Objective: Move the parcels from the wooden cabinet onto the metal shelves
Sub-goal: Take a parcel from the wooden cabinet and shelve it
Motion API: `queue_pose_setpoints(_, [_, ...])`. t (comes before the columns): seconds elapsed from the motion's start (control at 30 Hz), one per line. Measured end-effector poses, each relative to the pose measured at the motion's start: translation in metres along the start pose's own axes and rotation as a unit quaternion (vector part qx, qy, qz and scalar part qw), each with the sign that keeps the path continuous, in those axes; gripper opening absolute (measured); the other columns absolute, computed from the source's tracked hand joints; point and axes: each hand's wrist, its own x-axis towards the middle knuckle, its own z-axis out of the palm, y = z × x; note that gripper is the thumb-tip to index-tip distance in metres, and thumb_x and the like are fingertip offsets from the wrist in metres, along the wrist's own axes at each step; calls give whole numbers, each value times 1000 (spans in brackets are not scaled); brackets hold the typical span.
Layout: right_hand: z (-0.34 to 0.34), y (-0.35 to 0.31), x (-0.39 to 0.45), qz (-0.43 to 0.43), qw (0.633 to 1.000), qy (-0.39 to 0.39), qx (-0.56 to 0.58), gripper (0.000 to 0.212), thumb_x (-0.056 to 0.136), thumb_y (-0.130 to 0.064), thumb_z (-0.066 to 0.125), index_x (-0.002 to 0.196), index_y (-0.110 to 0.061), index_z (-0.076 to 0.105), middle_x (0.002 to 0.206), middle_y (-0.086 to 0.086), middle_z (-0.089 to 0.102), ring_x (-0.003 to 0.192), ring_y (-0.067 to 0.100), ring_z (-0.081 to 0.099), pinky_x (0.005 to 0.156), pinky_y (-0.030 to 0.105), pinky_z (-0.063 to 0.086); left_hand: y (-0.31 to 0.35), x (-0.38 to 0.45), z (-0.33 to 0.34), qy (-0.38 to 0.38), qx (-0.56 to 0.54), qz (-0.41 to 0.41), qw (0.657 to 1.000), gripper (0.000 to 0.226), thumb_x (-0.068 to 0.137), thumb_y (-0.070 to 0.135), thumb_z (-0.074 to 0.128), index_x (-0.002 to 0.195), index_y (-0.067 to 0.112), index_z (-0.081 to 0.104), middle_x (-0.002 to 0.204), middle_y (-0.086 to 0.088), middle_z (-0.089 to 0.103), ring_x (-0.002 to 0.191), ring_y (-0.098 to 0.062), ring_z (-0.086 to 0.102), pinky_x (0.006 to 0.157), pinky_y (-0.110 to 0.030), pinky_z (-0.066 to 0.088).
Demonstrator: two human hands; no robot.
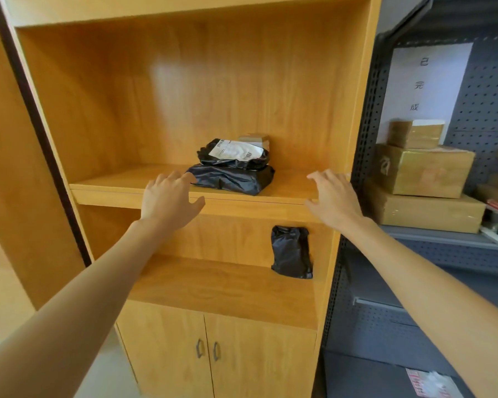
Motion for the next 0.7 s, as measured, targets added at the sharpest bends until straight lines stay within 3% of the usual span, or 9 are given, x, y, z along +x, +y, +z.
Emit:
queue_pose_setpoints(0.27, [39,-17,59,18,1000,2,-5,53,92,-29,60,140,-16,42,136,8,46,124,29,43,98,38,39,-22,61,50,7,-20,26,999,50,89,45,57,130,16,53,125,-9,59,116,-30,51,92,-39,43])
queue_pose_setpoints(0.4, [60,-13,102,16,1000,11,-3,53,92,-27,59,141,-16,41,137,8,46,124,29,42,97,39,40,-22,109,73,18,-13,45,999,47,89,42,58,127,14,54,113,-11,63,106,-33,54,86,-39,44])
queue_pose_setpoints(0.7, [92,1,216,20,999,35,-12,51,93,-27,57,141,-17,41,134,6,46,123,27,42,97,36,36,0,240,111,35,-44,65,996,46,88,39,59,129,18,53,121,-9,60,113,-32,52,87,-38,42])
